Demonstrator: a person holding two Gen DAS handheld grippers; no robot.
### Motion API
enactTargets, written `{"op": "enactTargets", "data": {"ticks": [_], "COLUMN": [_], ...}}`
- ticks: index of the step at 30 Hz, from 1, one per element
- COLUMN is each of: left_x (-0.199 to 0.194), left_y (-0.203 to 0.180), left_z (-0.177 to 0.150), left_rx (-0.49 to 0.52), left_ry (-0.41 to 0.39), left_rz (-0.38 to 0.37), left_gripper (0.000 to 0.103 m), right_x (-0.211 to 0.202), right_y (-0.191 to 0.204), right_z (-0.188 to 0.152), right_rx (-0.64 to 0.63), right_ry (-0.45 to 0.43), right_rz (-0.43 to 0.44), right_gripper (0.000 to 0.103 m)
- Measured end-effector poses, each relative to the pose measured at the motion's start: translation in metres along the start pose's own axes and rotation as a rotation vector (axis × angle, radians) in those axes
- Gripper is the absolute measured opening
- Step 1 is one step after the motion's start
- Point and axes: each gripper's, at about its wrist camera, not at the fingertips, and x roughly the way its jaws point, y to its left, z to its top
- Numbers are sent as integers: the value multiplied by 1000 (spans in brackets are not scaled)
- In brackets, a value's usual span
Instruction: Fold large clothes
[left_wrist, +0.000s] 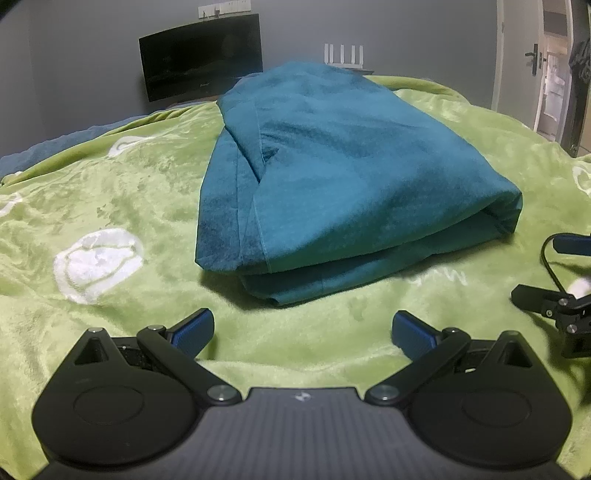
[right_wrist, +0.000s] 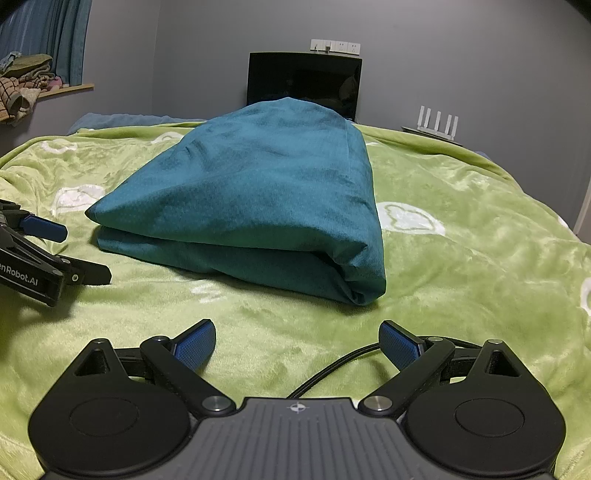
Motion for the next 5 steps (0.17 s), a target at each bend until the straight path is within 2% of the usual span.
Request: {"op": "enactTargets", "data": {"ticks": [5], "left_x": [1], "left_y": [0], "left_z": [0], "left_rx": [1], "left_ry": [15], "left_rz": [8], "left_gripper": [103], "right_x": [0], "right_y": [0], "right_z": [0], "right_rx": [0], "right_ry": [0], "right_rz": [0], "right_gripper": [97]}}
